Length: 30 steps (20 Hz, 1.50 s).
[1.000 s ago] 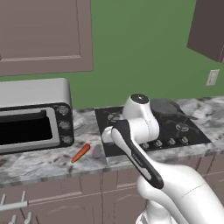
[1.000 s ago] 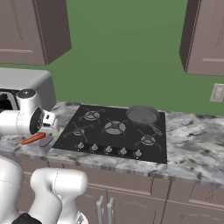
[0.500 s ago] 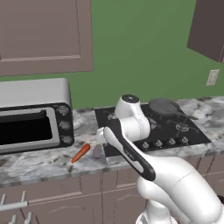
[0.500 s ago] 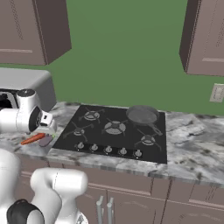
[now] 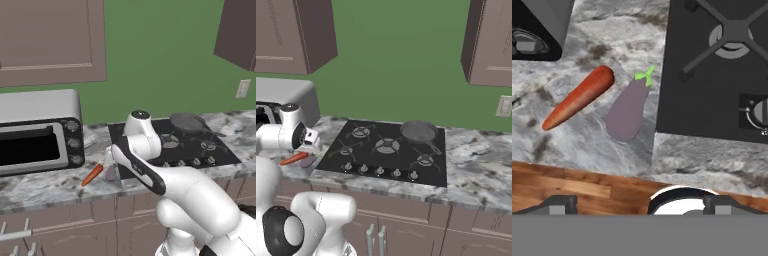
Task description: Put the carrot and eggplant in the pan. Then turn on the rear right burner and set the heat to medium.
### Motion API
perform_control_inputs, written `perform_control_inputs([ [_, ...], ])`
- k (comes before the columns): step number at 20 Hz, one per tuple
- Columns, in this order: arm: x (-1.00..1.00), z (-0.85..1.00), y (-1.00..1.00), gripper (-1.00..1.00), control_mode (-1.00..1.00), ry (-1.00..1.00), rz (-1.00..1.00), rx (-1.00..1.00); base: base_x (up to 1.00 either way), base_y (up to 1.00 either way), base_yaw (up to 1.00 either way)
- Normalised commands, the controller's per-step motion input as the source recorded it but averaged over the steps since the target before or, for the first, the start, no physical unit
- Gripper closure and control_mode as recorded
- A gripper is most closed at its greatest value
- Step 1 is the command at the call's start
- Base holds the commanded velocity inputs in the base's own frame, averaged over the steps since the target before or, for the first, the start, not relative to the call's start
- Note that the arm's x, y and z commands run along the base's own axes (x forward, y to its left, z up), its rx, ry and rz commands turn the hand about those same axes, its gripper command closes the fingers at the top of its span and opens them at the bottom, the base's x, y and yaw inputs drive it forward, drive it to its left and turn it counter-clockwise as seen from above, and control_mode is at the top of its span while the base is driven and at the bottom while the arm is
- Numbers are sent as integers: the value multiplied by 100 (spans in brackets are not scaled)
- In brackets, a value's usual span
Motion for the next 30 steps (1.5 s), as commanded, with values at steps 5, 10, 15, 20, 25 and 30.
perform_control_inputs([
  [5, 14, -55, 1, -100, -100, 0, -2, 0, 0, 0, 0],
  [10, 5, -35, 11, -100, -100, 0, -1, 0, 0, 0, 0],
  [15, 10, -4, 20, -100, -100, 5, -3, 0, 0, 0, 0],
  [20, 16, -3, 20, -100, -100, 5, -5, 0, 0, 0, 0],
  [25, 18, -2, 11, -100, -100, 5, -4, 0, 0, 0, 0],
  [30, 15, -2, 0, -100, -100, 3, 0, 0, 0, 0, 0],
])
